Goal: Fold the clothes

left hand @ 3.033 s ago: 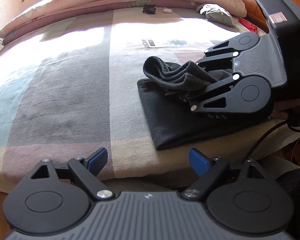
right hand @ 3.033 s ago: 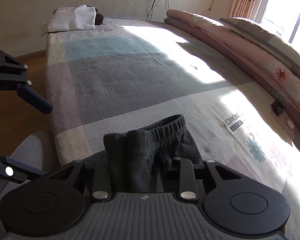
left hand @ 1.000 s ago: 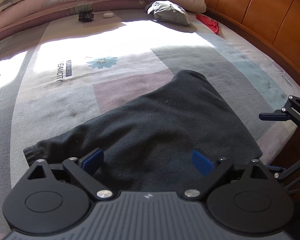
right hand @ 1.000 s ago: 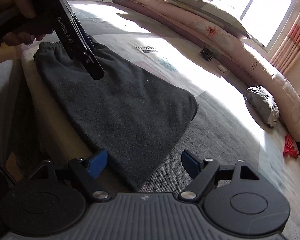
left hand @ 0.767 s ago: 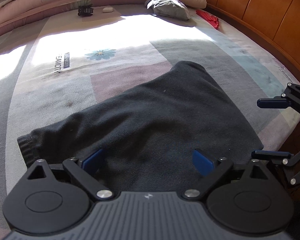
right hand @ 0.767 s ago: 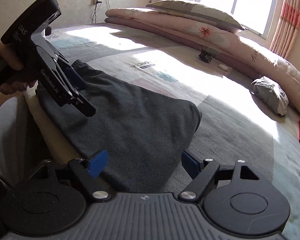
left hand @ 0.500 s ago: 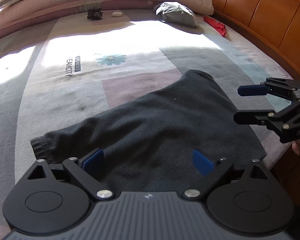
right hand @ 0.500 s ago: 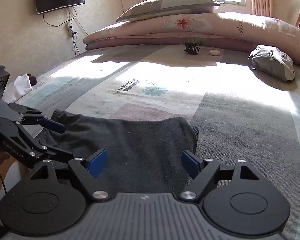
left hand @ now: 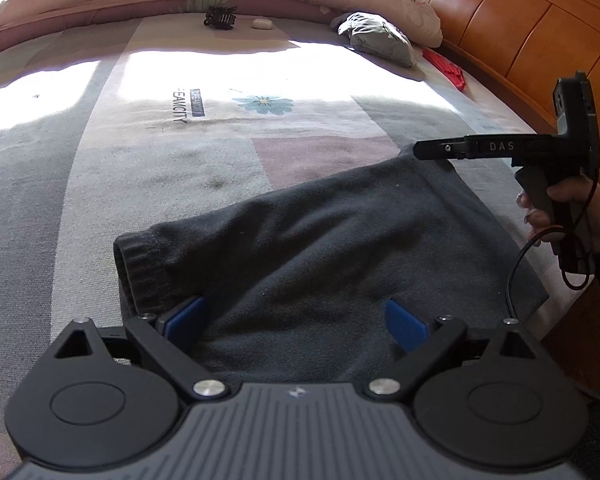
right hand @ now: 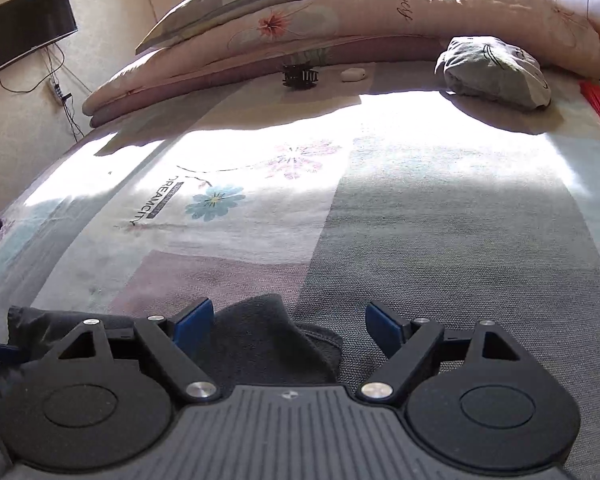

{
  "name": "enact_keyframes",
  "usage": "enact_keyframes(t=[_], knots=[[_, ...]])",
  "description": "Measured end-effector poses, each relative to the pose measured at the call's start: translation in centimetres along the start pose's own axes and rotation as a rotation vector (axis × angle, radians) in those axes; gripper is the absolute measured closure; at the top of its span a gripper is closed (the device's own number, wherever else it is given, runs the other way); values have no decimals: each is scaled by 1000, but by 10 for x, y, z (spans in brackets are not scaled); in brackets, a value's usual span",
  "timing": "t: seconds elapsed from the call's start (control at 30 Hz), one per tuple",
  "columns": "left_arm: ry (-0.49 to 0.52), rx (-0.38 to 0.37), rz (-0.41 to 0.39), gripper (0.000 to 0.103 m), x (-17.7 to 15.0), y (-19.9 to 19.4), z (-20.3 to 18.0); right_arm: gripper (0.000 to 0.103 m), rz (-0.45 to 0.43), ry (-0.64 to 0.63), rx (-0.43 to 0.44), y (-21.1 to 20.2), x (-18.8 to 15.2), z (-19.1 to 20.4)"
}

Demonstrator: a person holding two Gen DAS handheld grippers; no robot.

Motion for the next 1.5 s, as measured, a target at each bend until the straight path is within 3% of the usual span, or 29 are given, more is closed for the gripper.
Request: enact_keyframes(t=[0.23,0.4,0.53,0.6,0.77,0.93,1.07,1.17,1.27,1.33,1.43,1.5], knots=[[-5,-18,-7,8,-1,0,3,16,62,54,98,-17,-4,8],[-37,-39,-12,8,2,-7,7,16,81,-9,19,18,-6,18],[-45,-45,-57,8,11,-21,7,17,50,-29,-10,10,2,23],[-36,-54,-98,7,18,-27,6,17,18,-85,3,-6,0,36],[-101,-57,-83,7,34,4,23,17,3,-276,9,-27,-19,80],[-202,-107,-79,8,37,24,45,17,52,-419,9,-2,-35,117],[-183,-103,-74,8,38,23,43,10,103,-401,-35,30,-40,116],[-176,-108,-76,8,39,16,41,11,96,-386,-48,16,-35,119],[-157,-98,-99,8,47,2,40,11,49,-406,-5,-3,-31,133],[-137,-71,-125,8,53,-10,41,11,37,-438,16,-3,-32,146],[-128,-46,-131,8,57,-22,41,11,70,-529,-31,22,-42,162],[-109,-29,-128,7,54,-29,39,1,74,-573,-68,36,-53,163]])
Point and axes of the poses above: each gripper's, at about its wrist camera, not at the fingertips, and y roughly the way its jaws point, z to its left, x to its top, the point moved 1 cm from there along y, roughly the way its jaws point
